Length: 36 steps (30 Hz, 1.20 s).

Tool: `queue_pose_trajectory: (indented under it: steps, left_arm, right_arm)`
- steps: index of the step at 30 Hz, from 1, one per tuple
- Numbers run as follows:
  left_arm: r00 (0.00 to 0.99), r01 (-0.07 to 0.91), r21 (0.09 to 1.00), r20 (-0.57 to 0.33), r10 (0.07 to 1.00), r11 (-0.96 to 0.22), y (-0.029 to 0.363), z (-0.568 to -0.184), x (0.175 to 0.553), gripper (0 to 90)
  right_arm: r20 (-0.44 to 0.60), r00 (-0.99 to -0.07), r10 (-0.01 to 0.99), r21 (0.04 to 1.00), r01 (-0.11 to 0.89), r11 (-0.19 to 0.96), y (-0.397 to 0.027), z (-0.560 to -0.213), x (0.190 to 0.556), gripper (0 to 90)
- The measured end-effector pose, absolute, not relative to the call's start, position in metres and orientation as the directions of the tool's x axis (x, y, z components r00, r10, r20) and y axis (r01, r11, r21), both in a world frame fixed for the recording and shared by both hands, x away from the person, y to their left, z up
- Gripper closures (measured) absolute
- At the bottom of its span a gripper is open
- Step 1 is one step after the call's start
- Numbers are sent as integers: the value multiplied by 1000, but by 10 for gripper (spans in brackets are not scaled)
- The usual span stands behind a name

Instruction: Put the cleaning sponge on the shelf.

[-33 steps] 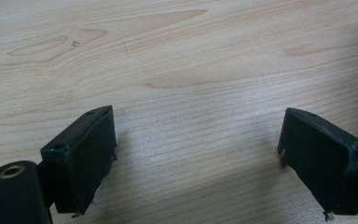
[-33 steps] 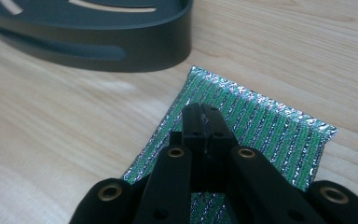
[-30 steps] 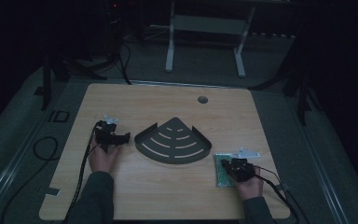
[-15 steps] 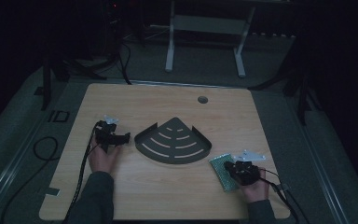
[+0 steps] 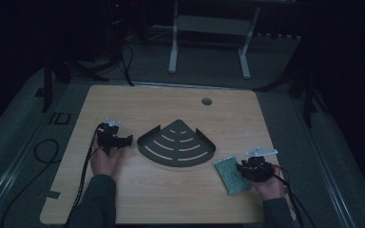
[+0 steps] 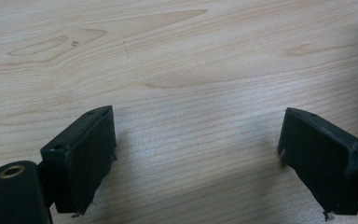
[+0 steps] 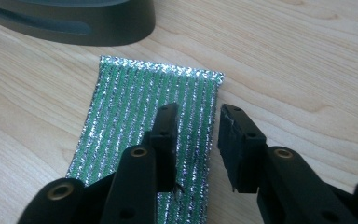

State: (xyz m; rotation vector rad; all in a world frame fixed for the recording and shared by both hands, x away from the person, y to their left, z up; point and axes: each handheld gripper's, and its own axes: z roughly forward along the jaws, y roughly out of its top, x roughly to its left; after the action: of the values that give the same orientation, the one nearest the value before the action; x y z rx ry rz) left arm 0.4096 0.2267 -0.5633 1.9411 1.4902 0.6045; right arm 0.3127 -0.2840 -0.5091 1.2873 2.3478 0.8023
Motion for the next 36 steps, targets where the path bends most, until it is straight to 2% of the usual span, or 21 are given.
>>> queue_pose_trajectory:
  steps: [16, 23, 36]
  left_arm:
    - [262, 686, 705, -9, 965, -179, 227, -563, 410, 119]
    - [262, 686, 705, -9, 965, -179, 227, -563, 410, 119]
    - [262, 686, 705, -9, 965, -179, 227, -563, 410, 119]
  right_arm:
    - [-38, -529, 847, 554, 694, 459, -285, -506, 323, 650]
    - [28, -512, 859, 475, 762, 439, -288, -508, 328, 693]
    - [43, -511, 859, 416, 790, 449, -286, -509, 332, 736]
